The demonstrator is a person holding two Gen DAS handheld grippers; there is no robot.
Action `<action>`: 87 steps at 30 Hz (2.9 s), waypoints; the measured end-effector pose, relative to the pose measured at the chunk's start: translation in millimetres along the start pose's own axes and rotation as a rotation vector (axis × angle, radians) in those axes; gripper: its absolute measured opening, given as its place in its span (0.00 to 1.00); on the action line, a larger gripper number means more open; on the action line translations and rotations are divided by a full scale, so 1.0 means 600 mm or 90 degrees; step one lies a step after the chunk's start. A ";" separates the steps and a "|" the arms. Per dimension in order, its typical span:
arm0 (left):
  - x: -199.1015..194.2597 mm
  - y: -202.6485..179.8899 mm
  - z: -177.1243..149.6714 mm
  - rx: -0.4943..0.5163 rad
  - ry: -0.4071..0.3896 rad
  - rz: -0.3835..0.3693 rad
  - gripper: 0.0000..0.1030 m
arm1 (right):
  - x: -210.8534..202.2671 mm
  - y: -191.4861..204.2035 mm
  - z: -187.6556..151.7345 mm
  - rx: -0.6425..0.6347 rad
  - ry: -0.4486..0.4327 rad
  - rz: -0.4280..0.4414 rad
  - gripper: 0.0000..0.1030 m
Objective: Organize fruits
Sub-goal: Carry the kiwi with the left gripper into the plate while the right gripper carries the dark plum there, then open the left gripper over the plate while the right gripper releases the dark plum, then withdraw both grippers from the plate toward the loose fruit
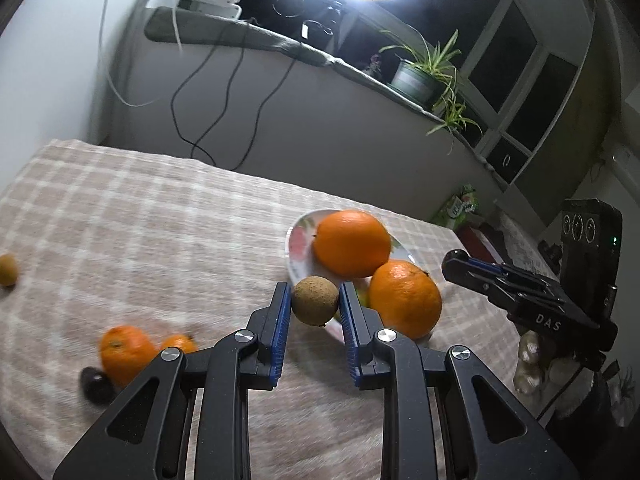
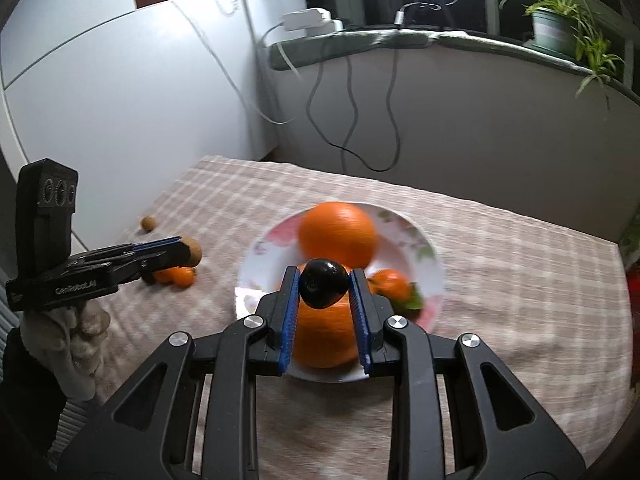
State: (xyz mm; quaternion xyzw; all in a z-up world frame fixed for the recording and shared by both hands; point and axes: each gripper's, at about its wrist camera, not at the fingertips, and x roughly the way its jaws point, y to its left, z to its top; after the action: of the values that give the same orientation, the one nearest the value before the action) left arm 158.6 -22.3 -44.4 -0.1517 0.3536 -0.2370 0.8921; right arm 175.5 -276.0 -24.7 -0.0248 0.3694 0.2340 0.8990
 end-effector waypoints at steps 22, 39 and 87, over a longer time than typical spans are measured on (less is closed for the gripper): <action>0.081 -0.030 0.017 0.027 0.043 0.026 0.22 | 0.066 -0.103 0.016 0.071 0.039 -0.010 0.25; 0.093 -0.037 0.017 0.036 0.053 0.030 0.23 | 0.091 -0.106 0.020 0.072 0.060 -0.003 0.25; -0.005 -0.020 0.007 0.059 0.001 0.127 0.75 | -0.022 -0.022 0.029 0.036 -0.040 0.005 0.96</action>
State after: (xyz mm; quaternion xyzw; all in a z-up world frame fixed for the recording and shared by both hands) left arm 155.9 -30.2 -34.4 -0.0739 0.3566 -0.1631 0.9169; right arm 184.5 -289.1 -4.9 0.0091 0.3476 0.2275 0.9096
